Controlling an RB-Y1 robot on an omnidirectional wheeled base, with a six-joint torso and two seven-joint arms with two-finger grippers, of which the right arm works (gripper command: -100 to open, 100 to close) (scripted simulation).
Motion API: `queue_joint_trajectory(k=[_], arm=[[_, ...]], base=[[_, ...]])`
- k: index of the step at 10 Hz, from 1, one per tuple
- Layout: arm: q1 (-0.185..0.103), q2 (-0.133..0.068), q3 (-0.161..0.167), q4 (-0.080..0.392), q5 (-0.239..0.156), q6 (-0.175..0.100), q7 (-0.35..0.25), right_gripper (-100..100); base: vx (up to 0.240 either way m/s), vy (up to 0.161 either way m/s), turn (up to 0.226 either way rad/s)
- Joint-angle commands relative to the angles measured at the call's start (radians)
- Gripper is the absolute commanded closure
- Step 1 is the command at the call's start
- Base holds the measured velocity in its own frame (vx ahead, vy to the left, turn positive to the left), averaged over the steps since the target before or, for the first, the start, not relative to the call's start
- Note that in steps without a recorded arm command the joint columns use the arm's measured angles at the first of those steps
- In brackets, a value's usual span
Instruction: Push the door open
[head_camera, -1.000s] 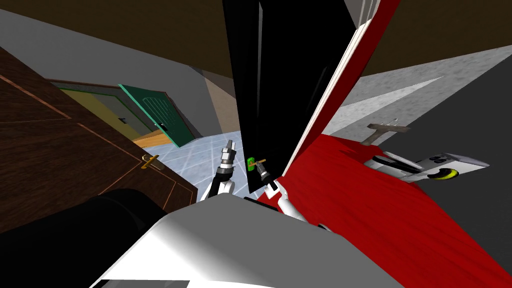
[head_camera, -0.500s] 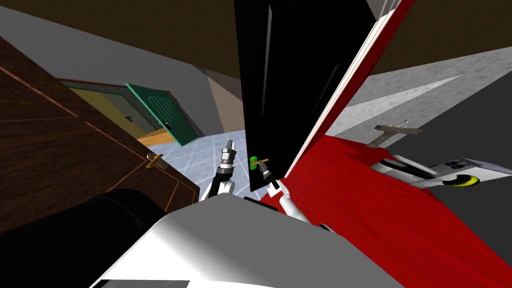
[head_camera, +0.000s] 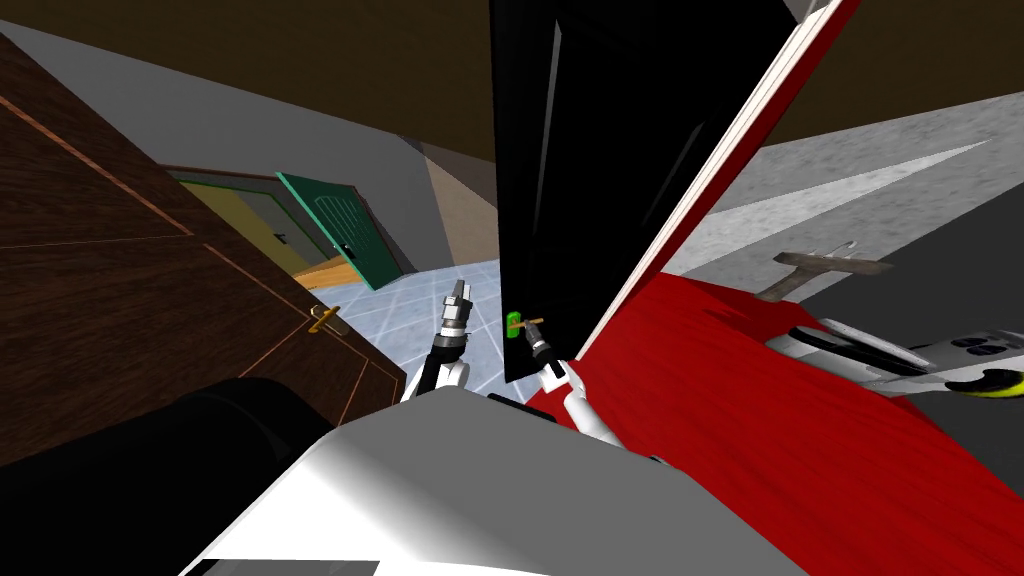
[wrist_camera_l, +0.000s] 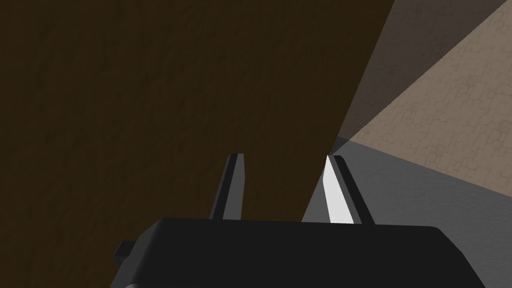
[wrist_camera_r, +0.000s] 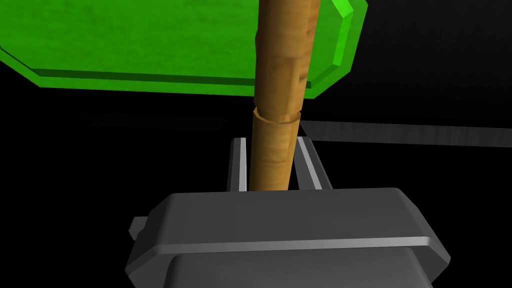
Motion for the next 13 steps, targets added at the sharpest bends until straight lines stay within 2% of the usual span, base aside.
queue_joint_trajectory(k=[1, 5, 6, 9, 10, 12, 13], arm=[[-0.024, -0.002, -0.029, 0.028, -0.002, -0.019, 0.000, 100], [-0.025, -0.010, -0.114, 0.040, 0.004, -0.020, 0.008, 100], [-0.025, -0.010, -0.114, 0.040, 0.004, -0.020, 0.008, 100], [-0.027, -0.014, -0.180, 0.049, 0.008, -0.021, 0.015, 100], [-0.027, -0.014, -0.180, 0.049, 0.008, -0.021, 0.015, 100], [-0.027, -0.016, -0.224, 0.056, 0.012, -0.022, 0.019, 100], [-0.027, -0.016, -0.224, 0.056, 0.012, -0.022, 0.019, 100]], base=[[0.028, 0.077, 0.016], [0.027, 0.081, 0.077], [0.039, 0.065, 0.022], [0.041, 0.072, 0.072], [0.035, 0.062, 0.028], [0.043, 0.063, 0.068], [0.031, 0.060, 0.018]])
